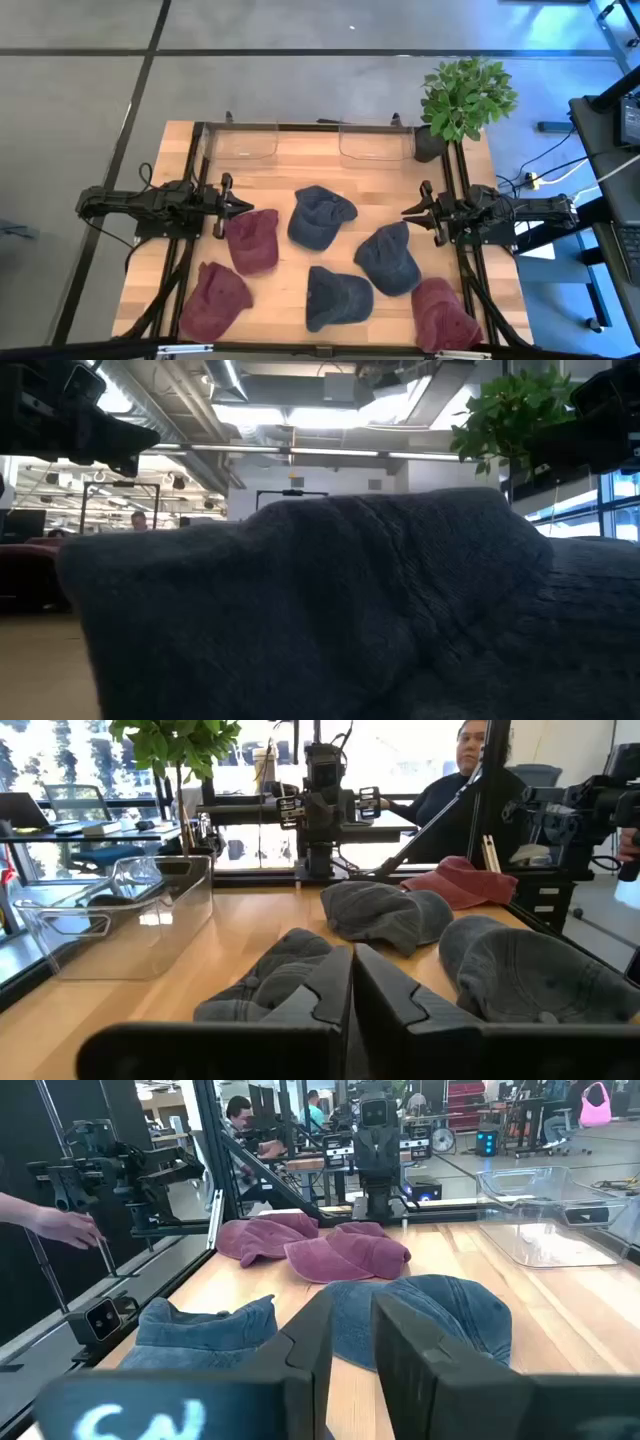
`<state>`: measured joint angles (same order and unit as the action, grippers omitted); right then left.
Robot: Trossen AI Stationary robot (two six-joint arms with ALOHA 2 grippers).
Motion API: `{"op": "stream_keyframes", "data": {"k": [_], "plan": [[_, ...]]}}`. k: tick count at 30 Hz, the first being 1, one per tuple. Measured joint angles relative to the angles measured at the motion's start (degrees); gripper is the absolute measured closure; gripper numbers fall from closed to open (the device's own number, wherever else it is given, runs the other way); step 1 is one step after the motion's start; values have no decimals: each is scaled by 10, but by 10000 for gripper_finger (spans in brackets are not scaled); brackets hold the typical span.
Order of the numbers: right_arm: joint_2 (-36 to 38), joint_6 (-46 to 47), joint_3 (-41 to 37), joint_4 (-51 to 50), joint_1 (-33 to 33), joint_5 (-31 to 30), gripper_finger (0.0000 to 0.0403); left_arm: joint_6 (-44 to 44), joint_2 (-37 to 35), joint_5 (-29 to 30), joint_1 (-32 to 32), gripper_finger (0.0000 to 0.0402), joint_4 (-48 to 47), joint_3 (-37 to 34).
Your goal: Pick & Place hat
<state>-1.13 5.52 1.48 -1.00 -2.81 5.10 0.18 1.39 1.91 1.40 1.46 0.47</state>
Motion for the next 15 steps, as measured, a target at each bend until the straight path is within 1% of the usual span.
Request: {"op": "stream_keyframes", "data": {"k": [15], "plan": [[0, -15, 0, 0, 0, -3, 329, 12, 0, 0, 0, 391, 0, 0]]}}
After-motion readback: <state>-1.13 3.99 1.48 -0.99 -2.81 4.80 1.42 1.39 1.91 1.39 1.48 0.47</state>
